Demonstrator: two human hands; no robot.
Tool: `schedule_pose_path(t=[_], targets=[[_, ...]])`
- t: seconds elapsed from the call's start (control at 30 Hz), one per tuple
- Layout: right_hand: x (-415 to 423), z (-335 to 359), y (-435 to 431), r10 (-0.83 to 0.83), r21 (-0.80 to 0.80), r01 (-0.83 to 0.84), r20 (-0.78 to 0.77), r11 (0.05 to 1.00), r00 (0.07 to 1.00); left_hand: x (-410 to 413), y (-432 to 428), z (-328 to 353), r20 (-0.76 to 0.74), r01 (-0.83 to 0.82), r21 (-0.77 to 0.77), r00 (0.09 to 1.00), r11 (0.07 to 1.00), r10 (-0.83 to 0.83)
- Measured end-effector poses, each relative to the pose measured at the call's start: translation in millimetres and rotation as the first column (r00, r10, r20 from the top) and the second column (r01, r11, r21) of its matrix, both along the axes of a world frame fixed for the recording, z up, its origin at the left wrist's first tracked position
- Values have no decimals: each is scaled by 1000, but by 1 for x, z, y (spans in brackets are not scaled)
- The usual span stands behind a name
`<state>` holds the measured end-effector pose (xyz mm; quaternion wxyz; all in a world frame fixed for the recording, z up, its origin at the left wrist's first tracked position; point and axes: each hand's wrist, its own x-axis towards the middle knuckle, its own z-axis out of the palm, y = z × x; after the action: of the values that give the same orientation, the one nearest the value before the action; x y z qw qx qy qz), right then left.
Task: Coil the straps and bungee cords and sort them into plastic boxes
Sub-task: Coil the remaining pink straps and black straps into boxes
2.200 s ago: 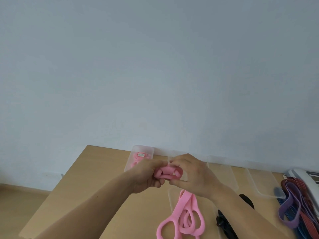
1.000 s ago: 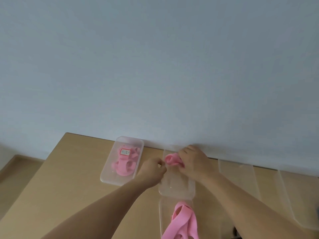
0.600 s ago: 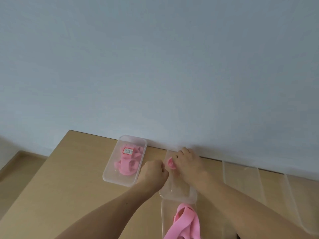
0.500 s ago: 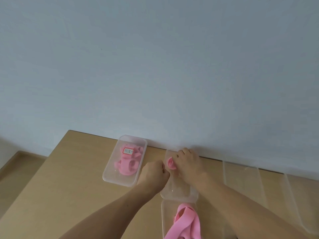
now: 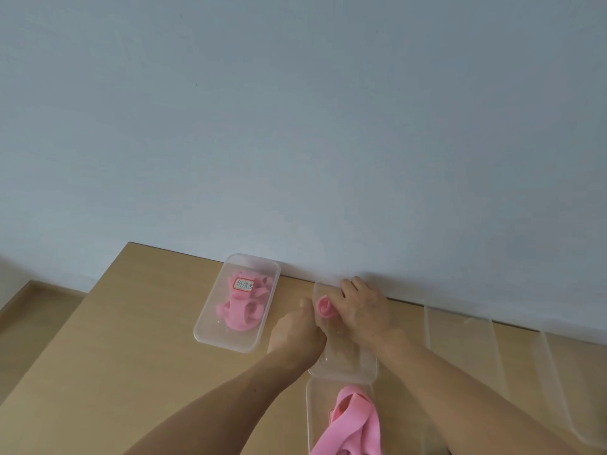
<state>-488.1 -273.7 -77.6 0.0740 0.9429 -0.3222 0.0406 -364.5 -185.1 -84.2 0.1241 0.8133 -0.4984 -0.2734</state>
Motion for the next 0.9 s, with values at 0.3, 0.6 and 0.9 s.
schedule_pose_path(t=[0.3, 0.6, 0.9], targets=[[3, -6, -4, -165, 194, 146, 84, 970, 983, 9, -3, -6, 28, 20, -18, 999, 1000, -20], [-11, -7, 5, -201, 301, 154, 132, 941, 971, 2, 5, -8, 192, 275, -172, 951, 946, -242], [-13, -9, 9, -223, 218, 184, 170, 958, 960, -3, 12, -8, 143, 240, -174, 966, 955, -216]])
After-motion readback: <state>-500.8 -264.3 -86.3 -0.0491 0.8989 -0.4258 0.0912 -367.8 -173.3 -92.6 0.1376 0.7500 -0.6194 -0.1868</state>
